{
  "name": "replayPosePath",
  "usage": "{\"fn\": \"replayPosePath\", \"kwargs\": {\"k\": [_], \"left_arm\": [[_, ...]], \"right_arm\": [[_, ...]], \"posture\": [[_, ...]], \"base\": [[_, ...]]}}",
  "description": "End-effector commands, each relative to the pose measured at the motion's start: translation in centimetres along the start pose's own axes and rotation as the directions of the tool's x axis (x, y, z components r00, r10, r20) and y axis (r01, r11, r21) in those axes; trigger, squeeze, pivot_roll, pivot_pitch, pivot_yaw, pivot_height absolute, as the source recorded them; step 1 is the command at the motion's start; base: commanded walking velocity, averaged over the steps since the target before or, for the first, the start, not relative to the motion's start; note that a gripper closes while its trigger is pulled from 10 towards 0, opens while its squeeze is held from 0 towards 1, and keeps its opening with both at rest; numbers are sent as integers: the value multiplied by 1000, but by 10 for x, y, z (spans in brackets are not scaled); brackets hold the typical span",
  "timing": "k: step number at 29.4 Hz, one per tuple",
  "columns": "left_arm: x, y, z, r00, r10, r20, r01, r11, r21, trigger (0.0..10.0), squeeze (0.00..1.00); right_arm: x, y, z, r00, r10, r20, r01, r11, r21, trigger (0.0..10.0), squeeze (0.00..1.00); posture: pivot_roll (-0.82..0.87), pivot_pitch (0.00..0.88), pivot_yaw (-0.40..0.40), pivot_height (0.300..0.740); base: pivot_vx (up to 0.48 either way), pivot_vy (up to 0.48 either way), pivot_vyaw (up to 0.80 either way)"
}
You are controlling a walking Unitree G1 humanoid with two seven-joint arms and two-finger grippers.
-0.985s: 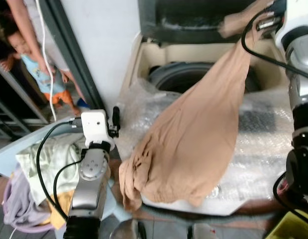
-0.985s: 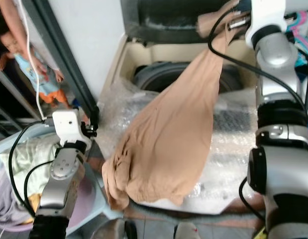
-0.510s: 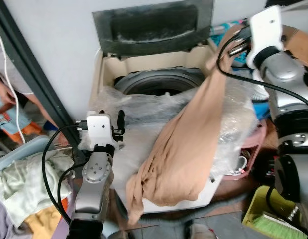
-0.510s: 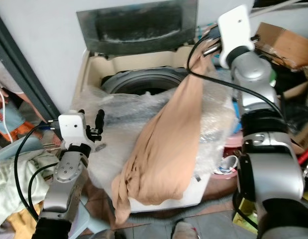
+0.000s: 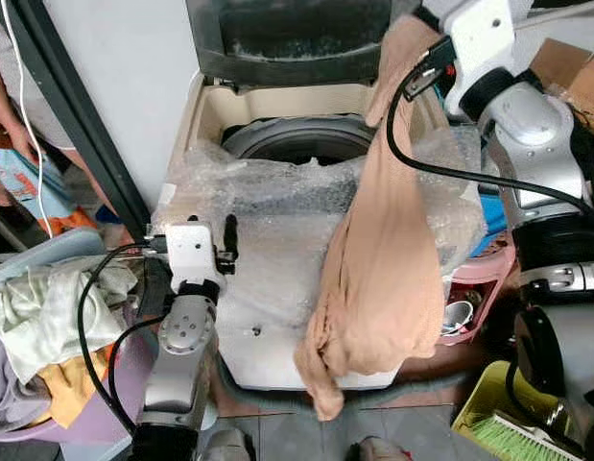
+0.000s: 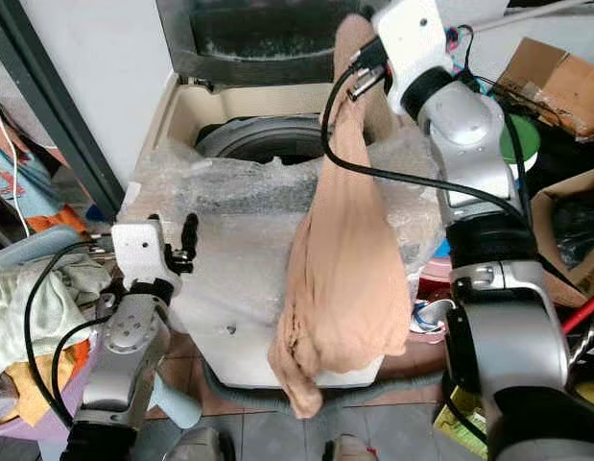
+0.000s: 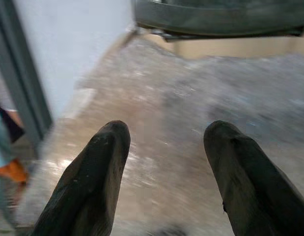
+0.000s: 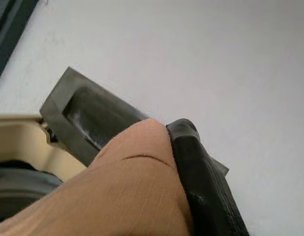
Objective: Clothes washing
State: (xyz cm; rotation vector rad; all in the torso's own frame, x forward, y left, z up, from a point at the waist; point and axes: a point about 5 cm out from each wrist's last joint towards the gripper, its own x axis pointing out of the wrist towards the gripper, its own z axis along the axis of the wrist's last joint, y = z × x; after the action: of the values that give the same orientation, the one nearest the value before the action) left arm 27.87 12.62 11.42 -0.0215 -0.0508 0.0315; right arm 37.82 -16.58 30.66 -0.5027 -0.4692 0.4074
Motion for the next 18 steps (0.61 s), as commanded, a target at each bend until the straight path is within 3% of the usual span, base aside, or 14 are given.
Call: {"fn": "replayPosePath", "kwargs": {"k": [1,6,9,11,14,15,17,18], "left_arm": [[2,1,-2,1000,23,-19,-23,1000,4,10000,0],[3,0,-2,1000,23,-21,-23,1000,5,10000,0],[5,-3,-2,1000,1,-20,-1,1000,8,10000,0],[6,-7,-2,999,-22,-25,22,1000,8,10000,0],[7,-11,-4,998,-46,-32,47,999,4,10000,0],[7,-11,-4,998,-46,-32,47,999,4,10000,0],[7,-12,-5,998,-52,-40,52,999,-1,10000,0],[7,-12,-5,998,-51,-41,51,999,-2,10000,0]], "right_arm": [[-1,0,4,999,-16,30,14,999,44,10000,0],[-8,11,0,999,48,25,-50,993,107,10000,0],[0,30,1,965,259,30,-261,958,117,10000,0],[11,39,5,903,427,45,-429,893,138,10000,0],[31,30,14,825,565,8,-561,818,125,10000,0],[31,30,14,825,565,8,-561,818,125,10000,0],[44,13,32,805,590,-64,-590,807,22,10000,0],[50,3,44,832,545,-103,-553,831,-61,10000,0]], "posture": [[-92,0,69,740],[-93,0,73,740],[-102,0,73,740],[-102,0,73,740],[-96,0,47,740],[-96,0,47,740],[-88,0,39,740],[-86,0,37,740]], "base": [[0,0,0],[0,0,0],[0,0,0],[0,0,0],[0,0,0],[0,0,0],[0,0,0],[0,0,0]]}}
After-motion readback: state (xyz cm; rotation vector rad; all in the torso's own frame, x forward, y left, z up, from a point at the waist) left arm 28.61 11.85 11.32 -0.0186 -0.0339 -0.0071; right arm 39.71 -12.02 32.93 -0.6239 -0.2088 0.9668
